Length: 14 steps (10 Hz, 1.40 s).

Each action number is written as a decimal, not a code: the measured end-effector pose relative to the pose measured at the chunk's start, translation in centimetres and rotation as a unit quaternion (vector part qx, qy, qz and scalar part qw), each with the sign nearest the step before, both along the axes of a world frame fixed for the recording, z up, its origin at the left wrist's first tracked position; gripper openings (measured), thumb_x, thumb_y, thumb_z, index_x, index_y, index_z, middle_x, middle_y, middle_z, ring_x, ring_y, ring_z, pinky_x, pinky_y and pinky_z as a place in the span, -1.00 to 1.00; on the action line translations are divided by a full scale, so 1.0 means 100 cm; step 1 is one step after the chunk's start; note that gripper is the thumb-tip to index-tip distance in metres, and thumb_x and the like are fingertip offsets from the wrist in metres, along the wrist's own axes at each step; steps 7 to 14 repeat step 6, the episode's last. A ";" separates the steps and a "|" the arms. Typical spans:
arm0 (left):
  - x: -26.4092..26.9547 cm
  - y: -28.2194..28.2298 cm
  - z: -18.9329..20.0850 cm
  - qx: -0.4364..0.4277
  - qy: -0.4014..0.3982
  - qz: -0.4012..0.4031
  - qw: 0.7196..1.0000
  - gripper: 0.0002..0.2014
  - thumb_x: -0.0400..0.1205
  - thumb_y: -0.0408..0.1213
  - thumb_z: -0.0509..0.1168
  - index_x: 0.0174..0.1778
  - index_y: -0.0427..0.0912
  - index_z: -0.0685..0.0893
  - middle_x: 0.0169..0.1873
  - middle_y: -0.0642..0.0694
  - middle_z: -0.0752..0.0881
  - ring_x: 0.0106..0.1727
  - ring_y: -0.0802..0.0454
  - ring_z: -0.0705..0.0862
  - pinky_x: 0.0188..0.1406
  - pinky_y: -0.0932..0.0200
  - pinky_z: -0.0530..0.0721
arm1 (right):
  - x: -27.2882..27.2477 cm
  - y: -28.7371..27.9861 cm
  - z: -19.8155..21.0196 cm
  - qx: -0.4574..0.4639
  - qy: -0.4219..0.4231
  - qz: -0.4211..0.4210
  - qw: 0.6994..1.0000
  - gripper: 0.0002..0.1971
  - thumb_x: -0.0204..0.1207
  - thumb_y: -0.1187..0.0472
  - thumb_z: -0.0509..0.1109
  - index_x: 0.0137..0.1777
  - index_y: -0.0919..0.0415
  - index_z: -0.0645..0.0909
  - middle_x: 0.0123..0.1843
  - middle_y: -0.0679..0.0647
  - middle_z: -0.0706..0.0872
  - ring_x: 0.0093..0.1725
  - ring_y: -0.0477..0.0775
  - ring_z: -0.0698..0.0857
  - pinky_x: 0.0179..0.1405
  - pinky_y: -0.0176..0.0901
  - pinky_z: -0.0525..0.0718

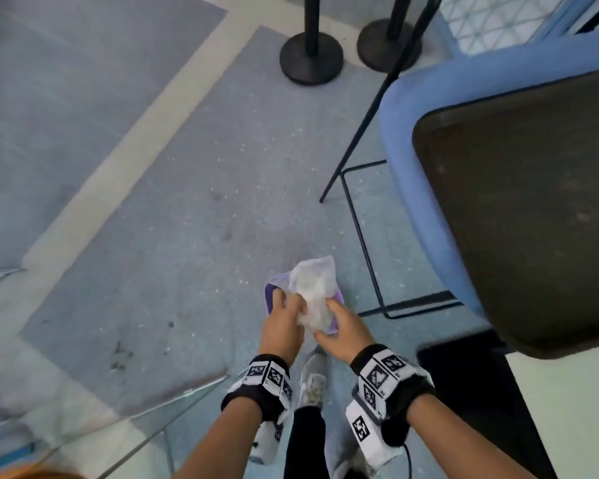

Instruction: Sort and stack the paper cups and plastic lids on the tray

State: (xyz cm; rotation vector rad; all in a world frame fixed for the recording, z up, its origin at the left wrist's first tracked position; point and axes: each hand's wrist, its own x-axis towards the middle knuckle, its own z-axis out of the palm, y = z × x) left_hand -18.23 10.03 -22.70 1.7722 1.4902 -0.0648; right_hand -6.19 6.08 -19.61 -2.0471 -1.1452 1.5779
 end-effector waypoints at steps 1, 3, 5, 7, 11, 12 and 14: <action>0.000 0.012 -0.039 -0.018 0.023 -0.020 0.999 -0.71 0.46 -0.57 0.18 0.08 -0.27 0.48 0.11 -0.17 0.34 -0.32 -0.16 0.49 -0.27 -0.04 0.57 | 0.000 0.013 -0.037 -0.011 -0.009 0.001 1.000 -0.45 0.46 0.31 0.42 0.46 0.19 0.40 0.37 0.08 0.57 0.33 0.02 0.56 0.12 -0.47 0.41; -0.001 0.029 -0.119 -0.038 0.023 -0.052 0.998 -0.61 0.50 -0.46 0.24 0.26 -0.22 0.46 0.23 -0.15 0.36 -0.09 -0.14 0.53 -0.18 0.09 0.45 | 0.002 0.031 -0.117 -0.067 -0.046 0.048 0.996 -0.25 0.49 0.20 0.40 0.62 0.09 0.09 0.57 0.08 0.37 0.45 0.11 0.46 0.17 -0.40 0.39; -0.019 0.012 -0.185 -0.158 0.185 -0.196 0.950 -0.34 0.58 -0.08 0.27 0.58 0.00 0.15 0.58 -0.15 0.11 0.59 -0.18 0.16 0.51 -0.21 0.22 | 0.006 0.016 -0.183 -0.190 -0.067 0.103 0.974 -0.03 0.51 0.06 0.41 0.65 0.02 -0.29 0.66 0.16 0.17 0.54 0.19 0.40 0.41 -0.10 0.41; -0.028 0.005 -0.194 -0.191 0.202 -0.212 0.937 -0.46 0.61 -0.15 0.22 0.52 -0.06 0.27 0.51 -0.20 0.25 0.47 -0.23 0.37 0.40 -0.11 0.43 | 0.005 0.005 -0.188 -0.221 -0.085 0.150 0.960 -0.24 0.57 0.03 0.32 0.65 -0.05 -0.05 0.53 0.14 0.47 0.46 0.18 0.50 0.37 -0.15 0.45; -0.028 0.005 -0.194 -0.191 0.202 -0.212 0.937 -0.46 0.61 -0.15 0.22 0.52 -0.06 0.27 0.51 -0.20 0.25 0.47 -0.23 0.37 0.40 -0.11 0.43 | 0.005 0.005 -0.188 -0.221 -0.085 0.150 0.960 -0.24 0.57 0.03 0.32 0.65 -0.05 -0.05 0.53 0.14 0.47 0.46 0.18 0.50 0.37 -0.15 0.45; -0.028 0.005 -0.194 -0.191 0.202 -0.212 0.937 -0.46 0.61 -0.15 0.22 0.52 -0.06 0.27 0.51 -0.20 0.25 0.47 -0.23 0.37 0.40 -0.11 0.43 | 0.005 0.005 -0.188 -0.221 -0.085 0.150 0.960 -0.24 0.57 0.03 0.32 0.65 -0.05 -0.05 0.53 0.14 0.47 0.46 0.18 0.50 0.37 -0.15 0.45; -0.028 0.005 -0.194 -0.191 0.202 -0.212 0.937 -0.46 0.61 -0.15 0.22 0.52 -0.06 0.27 0.51 -0.20 0.25 0.47 -0.23 0.37 0.40 -0.11 0.43 | 0.005 0.005 -0.188 -0.221 -0.085 0.150 0.960 -0.24 0.57 0.03 0.32 0.65 -0.05 -0.05 0.53 0.14 0.47 0.46 0.18 0.50 0.37 -0.15 0.45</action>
